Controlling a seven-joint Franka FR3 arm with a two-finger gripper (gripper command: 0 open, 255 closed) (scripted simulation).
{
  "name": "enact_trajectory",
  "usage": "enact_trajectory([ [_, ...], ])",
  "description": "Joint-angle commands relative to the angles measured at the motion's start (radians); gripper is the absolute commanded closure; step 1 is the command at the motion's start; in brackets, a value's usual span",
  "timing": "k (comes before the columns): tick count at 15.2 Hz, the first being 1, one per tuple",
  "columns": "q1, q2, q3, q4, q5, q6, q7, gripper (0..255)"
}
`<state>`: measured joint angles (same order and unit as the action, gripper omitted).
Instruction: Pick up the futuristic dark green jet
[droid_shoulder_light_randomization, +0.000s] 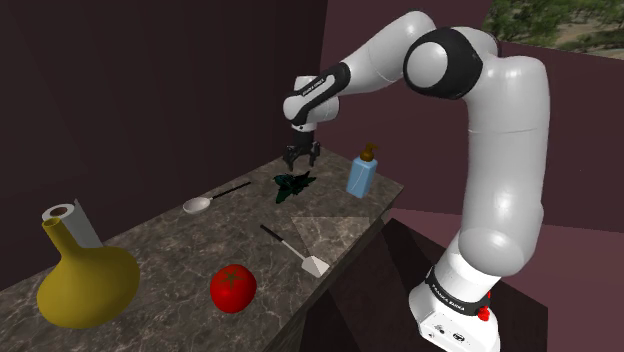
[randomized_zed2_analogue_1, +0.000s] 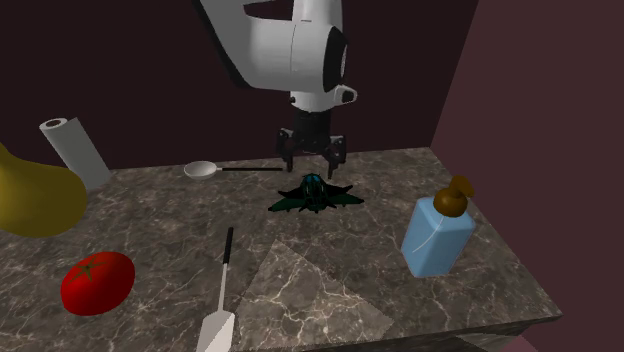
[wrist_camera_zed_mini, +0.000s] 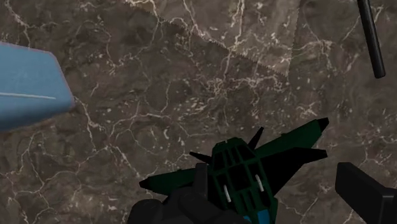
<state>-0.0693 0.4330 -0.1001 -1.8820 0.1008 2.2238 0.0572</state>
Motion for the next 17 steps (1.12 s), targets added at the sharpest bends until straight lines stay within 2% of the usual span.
enact_trajectory([
  [1, -0.009, 0.074, -0.002, 0.087, 0.003, -0.009, 0.001, 0],
  [4, -0.020, 0.195, -0.004, 0.222, 0.008, -0.018, 0.006, 0],
  [14, -0.025, 0.265, 0.002, 0.226, 0.016, 0.048, 0.001, 0],
  [15, -0.025, 0.266, 0.003, 0.226, 0.016, 0.049, 0.001, 255],
  [17, -0.025, 0.266, 0.002, 0.227, 0.016, 0.049, 0.000, 255],
])
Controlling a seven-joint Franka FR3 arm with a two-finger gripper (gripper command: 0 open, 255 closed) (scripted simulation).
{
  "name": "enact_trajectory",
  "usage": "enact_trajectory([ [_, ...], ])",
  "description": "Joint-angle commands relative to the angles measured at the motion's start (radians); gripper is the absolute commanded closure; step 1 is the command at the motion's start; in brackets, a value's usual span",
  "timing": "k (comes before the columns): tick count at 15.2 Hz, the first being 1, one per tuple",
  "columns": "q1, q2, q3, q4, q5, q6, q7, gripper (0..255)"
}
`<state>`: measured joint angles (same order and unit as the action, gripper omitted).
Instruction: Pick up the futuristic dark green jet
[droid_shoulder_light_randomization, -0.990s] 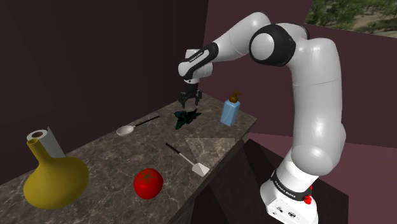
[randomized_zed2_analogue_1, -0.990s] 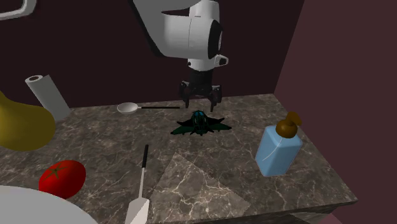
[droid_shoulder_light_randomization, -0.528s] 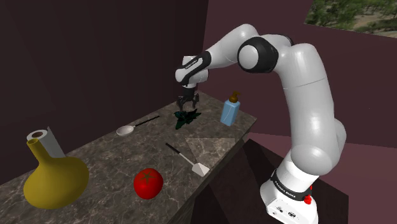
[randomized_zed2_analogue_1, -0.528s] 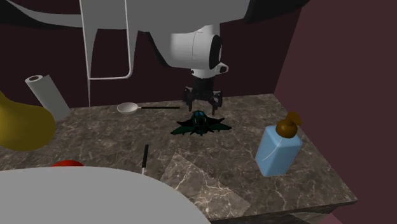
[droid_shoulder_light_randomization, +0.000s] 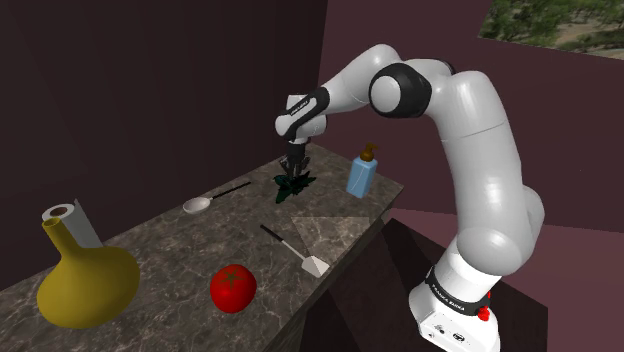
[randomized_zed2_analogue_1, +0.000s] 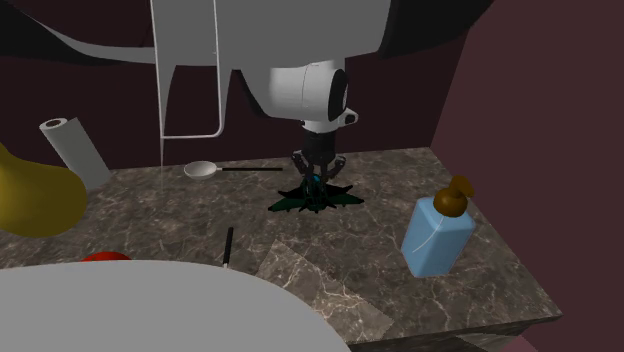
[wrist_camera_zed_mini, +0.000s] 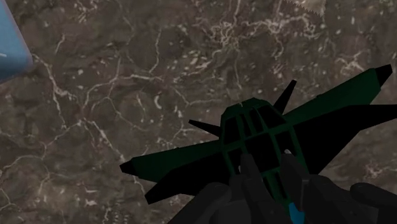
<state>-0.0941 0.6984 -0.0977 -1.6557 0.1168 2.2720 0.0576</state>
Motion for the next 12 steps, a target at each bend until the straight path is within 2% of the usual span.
enact_trajectory([
  [1, 0.000, 0.001, 0.000, 0.000, 0.000, 0.000, 0.000, 255],
  [7, 0.000, 0.000, 0.000, 0.000, 0.000, 0.000, 0.000, 255],
  [12, 0.003, -0.046, -0.004, -0.002, -0.006, -0.043, 0.004, 255],
])
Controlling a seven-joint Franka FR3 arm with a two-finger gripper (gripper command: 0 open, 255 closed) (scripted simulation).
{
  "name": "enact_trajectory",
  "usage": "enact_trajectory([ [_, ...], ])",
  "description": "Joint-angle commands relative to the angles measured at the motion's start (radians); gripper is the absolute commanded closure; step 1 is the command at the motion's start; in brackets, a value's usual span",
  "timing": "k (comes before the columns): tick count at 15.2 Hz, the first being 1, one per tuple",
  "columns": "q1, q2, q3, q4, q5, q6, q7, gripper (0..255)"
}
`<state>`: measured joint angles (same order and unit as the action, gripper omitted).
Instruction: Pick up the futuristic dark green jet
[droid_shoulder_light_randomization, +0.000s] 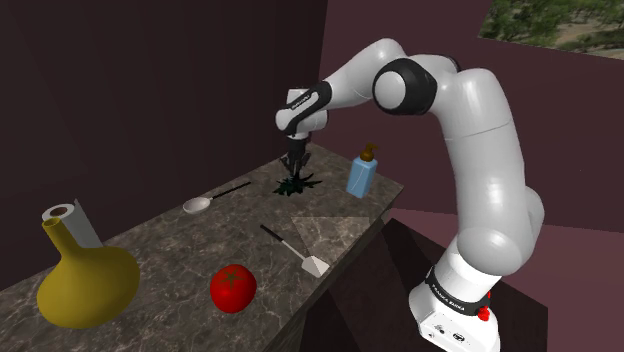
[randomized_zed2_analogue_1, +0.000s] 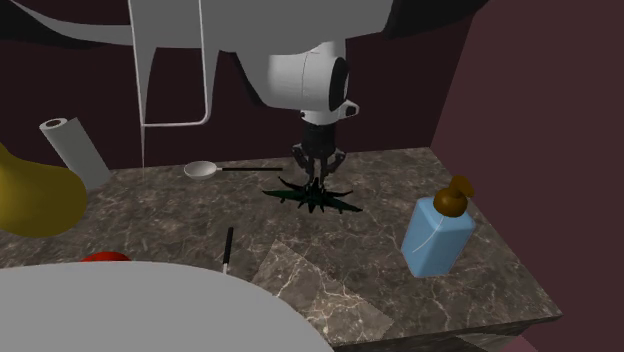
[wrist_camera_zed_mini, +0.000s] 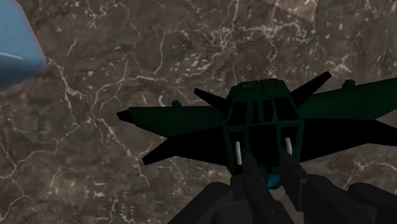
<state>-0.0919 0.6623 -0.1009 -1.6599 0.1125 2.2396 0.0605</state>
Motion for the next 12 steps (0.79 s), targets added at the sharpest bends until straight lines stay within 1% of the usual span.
enact_trajectory([
  [1, 0.001, -0.018, -0.002, 0.002, -0.002, -0.020, 0.002, 255],
  [10, 0.005, -0.090, -0.008, 0.015, -0.012, -0.104, 0.010, 255],
  [12, 0.005, -0.091, -0.008, 0.015, -0.012, -0.106, 0.010, 255],
])
